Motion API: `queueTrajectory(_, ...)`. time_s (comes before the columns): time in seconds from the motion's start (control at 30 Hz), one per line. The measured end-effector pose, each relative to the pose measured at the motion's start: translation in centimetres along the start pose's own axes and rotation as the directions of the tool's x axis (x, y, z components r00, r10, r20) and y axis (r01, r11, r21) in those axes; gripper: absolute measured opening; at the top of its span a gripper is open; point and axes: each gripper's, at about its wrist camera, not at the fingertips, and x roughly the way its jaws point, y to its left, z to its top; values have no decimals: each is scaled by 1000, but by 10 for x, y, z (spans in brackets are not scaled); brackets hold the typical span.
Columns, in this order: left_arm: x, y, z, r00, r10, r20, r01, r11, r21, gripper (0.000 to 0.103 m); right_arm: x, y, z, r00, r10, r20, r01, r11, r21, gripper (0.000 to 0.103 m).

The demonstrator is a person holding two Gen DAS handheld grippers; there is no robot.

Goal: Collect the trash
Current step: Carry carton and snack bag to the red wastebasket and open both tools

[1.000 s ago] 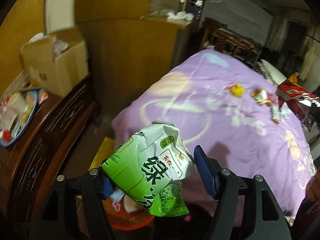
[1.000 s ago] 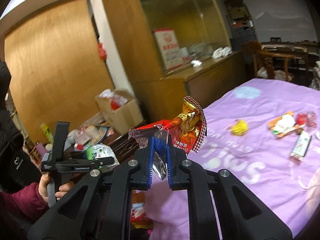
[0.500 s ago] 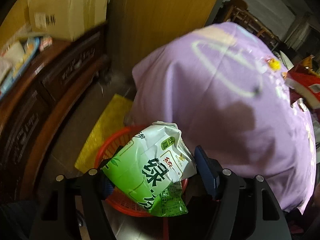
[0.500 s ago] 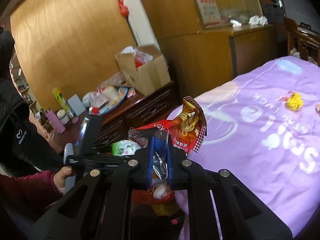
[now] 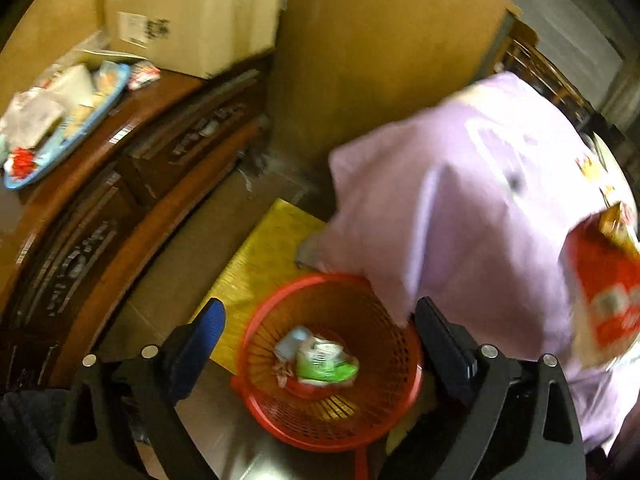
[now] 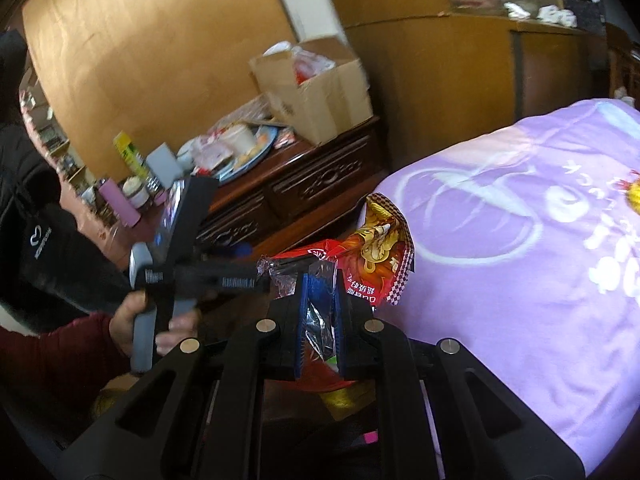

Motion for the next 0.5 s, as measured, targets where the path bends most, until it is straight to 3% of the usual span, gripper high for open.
queueTrajectory(0.2, -15, 21, 10, 998, 47, 50, -45, 998, -37, 95, 49, 22, -2, 992, 47, -114, -55, 996, -68, 16)
queueTrajectory(0.33, -17, 27, 14, 996, 60, 59, -58, 997, -42, 95, 88, 27, -8, 976, 72, -205, -90, 993, -79, 18)
queueTrajectory(0.4, -13, 30, 15, 997, 58, 53, -56, 998, -44, 95, 106, 27, -12, 961, 78, -265, -100, 992, -72, 30)
queueTrajectory(0.43, -11, 31, 15, 997, 56, 47, -54, 998, -44, 95, 110, 26, -13, 957, 82, -277, -104, 992, -65, 41)
queueTrajectory(0.5, -10, 31, 14, 998, 56, 42, -54, 998, -45, 95, 115, 24, -15, 955, 82, -284, -102, 993, -57, 47)
